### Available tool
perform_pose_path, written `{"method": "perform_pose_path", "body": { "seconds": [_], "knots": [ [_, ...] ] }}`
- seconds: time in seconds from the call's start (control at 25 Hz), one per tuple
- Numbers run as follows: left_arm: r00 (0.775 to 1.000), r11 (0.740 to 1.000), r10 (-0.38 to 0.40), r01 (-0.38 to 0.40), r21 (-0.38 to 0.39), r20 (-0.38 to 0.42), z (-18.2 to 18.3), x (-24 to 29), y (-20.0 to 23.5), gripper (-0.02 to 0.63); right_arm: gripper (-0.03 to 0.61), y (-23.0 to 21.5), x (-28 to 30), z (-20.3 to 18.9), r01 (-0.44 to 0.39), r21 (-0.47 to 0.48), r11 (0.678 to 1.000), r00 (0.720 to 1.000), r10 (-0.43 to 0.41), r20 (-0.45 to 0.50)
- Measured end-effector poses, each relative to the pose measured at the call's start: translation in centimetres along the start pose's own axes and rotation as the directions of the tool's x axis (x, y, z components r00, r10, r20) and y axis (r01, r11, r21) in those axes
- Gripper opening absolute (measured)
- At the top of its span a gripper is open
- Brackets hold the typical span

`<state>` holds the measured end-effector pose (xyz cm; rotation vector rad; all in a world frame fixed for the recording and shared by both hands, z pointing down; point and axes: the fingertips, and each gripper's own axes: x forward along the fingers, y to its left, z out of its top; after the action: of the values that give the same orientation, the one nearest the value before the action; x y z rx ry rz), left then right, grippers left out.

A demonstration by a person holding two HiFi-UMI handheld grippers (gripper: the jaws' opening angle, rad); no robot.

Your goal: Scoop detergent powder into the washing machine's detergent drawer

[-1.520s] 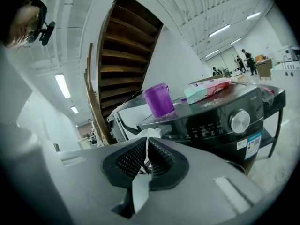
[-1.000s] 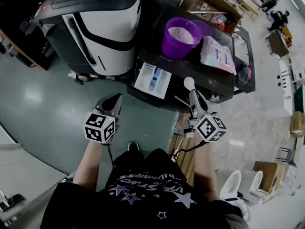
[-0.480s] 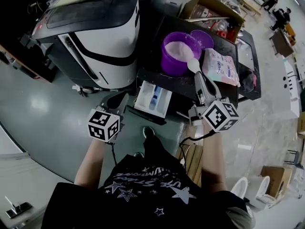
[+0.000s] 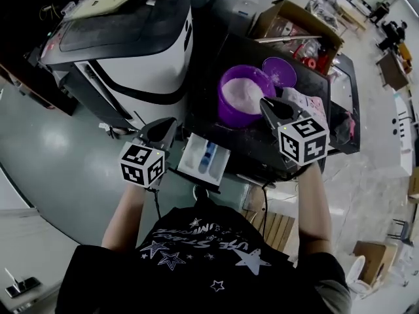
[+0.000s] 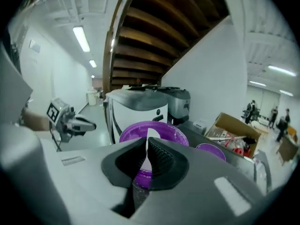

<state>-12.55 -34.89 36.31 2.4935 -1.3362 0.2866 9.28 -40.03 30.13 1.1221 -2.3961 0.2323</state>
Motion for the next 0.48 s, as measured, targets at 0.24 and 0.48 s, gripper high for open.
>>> {"method": "perform_pose_path", "body": {
  "seconds": [0.24,0.48],
  "knots": [
    [1.0,1.0,0.006,-0.006,0.004,0.0,0.9,1.8,0.5,0.0,0.037,-0.3,2.6,-0.5,-0.179,-0.245,0.953,0.961,0.116,-0.252],
    [1.0,1.0,0.016,-0.015,0.014,-0.016,0.6,2.8,0.6,0.0,0.037,-0.4,5.3,-1.2,-0.297,-0.379,0.877,0.896,0.119,-0.427]
  ]
}}
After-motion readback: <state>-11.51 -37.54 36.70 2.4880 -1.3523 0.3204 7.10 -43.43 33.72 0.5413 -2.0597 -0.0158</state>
